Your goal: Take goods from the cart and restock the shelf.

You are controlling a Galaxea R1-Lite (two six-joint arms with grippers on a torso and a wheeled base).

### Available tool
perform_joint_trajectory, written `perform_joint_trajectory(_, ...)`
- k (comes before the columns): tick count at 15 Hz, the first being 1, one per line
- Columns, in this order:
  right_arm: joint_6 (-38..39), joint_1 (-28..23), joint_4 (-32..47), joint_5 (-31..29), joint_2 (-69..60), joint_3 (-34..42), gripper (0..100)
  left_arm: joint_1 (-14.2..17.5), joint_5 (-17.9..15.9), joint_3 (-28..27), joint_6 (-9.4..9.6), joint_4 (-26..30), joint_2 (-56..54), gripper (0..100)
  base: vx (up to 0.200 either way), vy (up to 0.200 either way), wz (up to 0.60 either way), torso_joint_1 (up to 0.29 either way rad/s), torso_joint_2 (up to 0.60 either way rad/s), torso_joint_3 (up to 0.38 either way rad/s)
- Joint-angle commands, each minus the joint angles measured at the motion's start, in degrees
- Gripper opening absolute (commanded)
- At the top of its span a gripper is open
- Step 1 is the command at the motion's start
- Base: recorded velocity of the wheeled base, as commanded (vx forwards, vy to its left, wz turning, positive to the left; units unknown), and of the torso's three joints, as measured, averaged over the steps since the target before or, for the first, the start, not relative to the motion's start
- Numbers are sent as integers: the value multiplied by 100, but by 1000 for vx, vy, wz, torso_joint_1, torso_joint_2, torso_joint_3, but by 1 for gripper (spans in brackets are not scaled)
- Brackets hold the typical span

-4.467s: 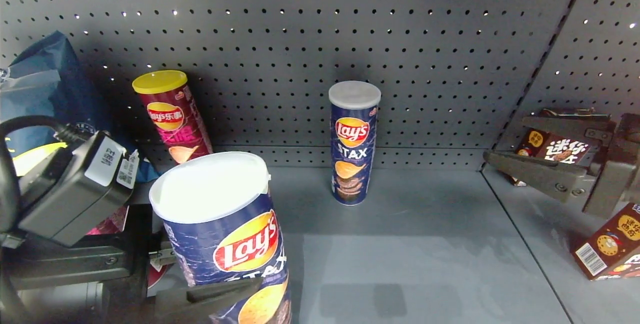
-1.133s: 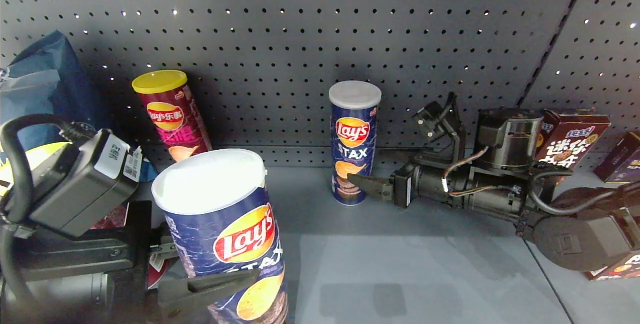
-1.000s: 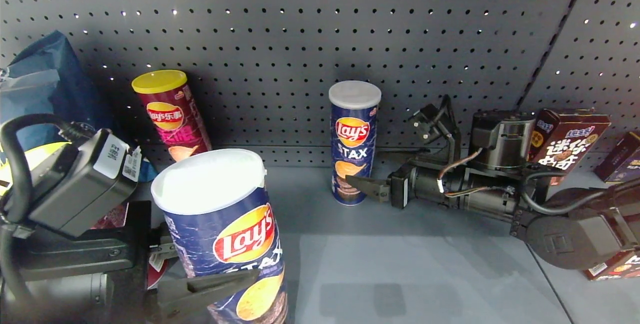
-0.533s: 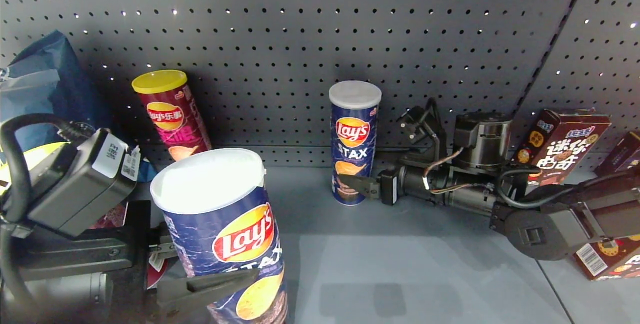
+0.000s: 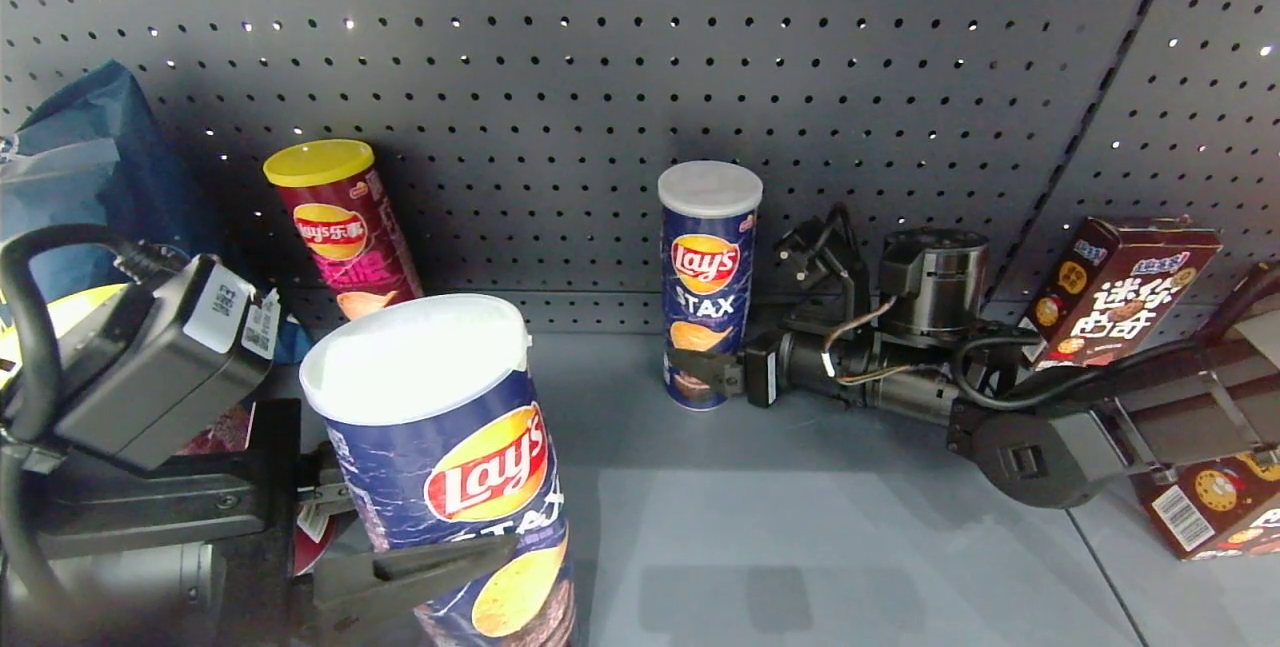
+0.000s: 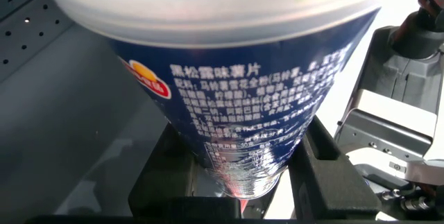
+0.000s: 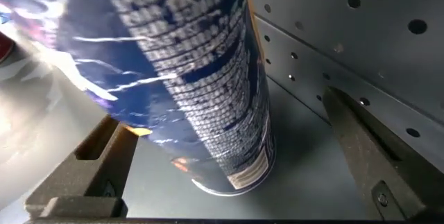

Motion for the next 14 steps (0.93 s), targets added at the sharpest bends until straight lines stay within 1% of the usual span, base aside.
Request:
perform_joint_trajectory(1,-4,9,-3,1,59,-25,100,7,1,-1,1,-1,-2,0,0,0,0,0,0,0)
perform_joint_trajectory(2,-4,9,-3,1,94,-61,100,69,-8,-1,1,-1,-2,0,0,0,0,0,0,0)
perform_joint_trajectory(4,-4,9,-3,1,94,-52,100,69,-34,-1,1,-1,-2,0,0,0,0,0,0,0)
perform_joint_trajectory(5,-4,9,-3,1,85,-43,0,69,-34,-1,1,-1,-2,0,0,0,0,0,0,0)
perform_joint_trajectory(11,5,123,-3,-34,-73,89,0,78,-34,43,1,-10,-11,0,0,0,0,0,0,0)
perform_joint_trajectory(14,5,369,6,-61,-565,502,0,78,-34,52,1,-10,-20,0,0,0,0,0,0,0)
